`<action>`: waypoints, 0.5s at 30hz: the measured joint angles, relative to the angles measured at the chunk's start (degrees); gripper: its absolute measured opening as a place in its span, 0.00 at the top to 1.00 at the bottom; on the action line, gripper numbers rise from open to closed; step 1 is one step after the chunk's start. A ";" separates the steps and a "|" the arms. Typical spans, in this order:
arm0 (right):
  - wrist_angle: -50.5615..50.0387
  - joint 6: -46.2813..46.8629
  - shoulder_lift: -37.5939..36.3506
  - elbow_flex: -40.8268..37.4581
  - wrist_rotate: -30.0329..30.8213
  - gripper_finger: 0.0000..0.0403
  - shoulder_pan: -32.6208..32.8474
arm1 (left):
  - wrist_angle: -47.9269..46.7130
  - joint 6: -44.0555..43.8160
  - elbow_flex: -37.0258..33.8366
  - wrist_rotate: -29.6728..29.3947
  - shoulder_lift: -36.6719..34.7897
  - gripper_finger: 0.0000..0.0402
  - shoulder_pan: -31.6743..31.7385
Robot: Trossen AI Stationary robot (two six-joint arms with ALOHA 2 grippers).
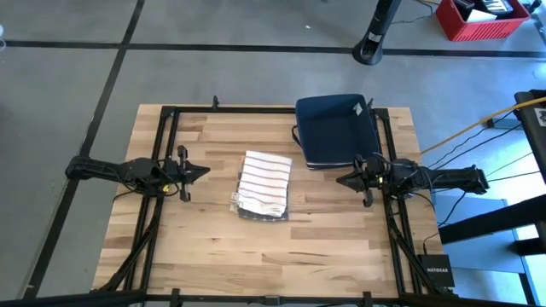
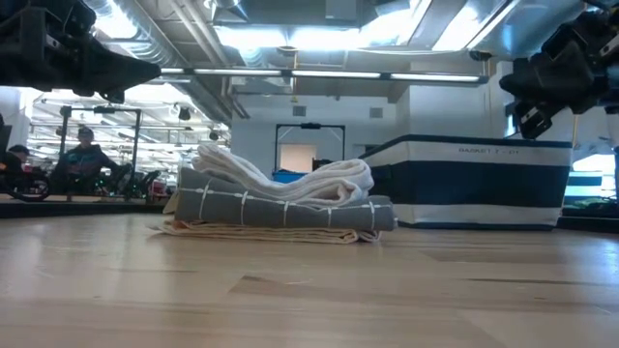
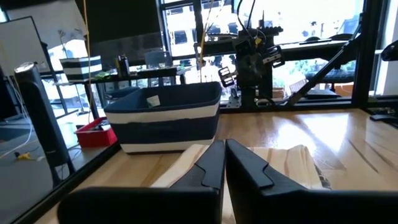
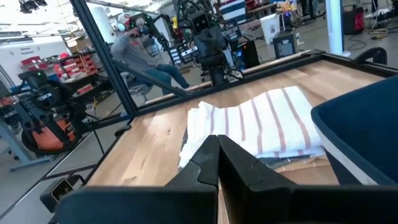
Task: Fold towel
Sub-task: Return to Home Position
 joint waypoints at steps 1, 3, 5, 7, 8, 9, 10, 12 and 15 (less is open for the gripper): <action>-0.01 0.00 0.02 0.01 0.00 0.98 0.00 | -0.01 -0.01 0.01 0.02 0.00 0.99 0.00; -0.01 0.00 0.00 0.01 -0.02 0.98 0.00 | -0.02 -0.02 0.01 0.00 0.00 0.99 0.00; -0.05 0.00 0.00 0.01 0.00 0.98 0.00 | -0.02 0.00 0.01 0.00 0.00 1.00 0.00; -0.09 -0.02 0.00 0.01 -0.02 0.98 0.00 | -0.04 -0.02 0.01 0.01 0.00 1.00 0.00; -0.10 -0.02 0.00 0.02 0.00 0.98 0.00 | -0.04 -0.01 0.01 0.00 0.00 1.00 0.00; -0.10 -0.01 0.00 0.03 0.00 0.98 0.00 | -0.04 -0.02 0.01 0.00 0.00 0.99 0.00; -0.11 -0.02 0.01 0.03 0.00 0.98 0.00 | -0.04 -0.02 0.01 0.00 0.00 0.99 0.00; -0.12 -0.02 0.00 0.03 -0.01 0.98 0.00 | -0.04 -0.02 0.01 0.00 0.00 0.98 0.00; -0.14 -0.02 0.02 0.03 0.00 0.98 0.00 | -0.07 -0.02 0.01 0.00 0.00 0.98 0.00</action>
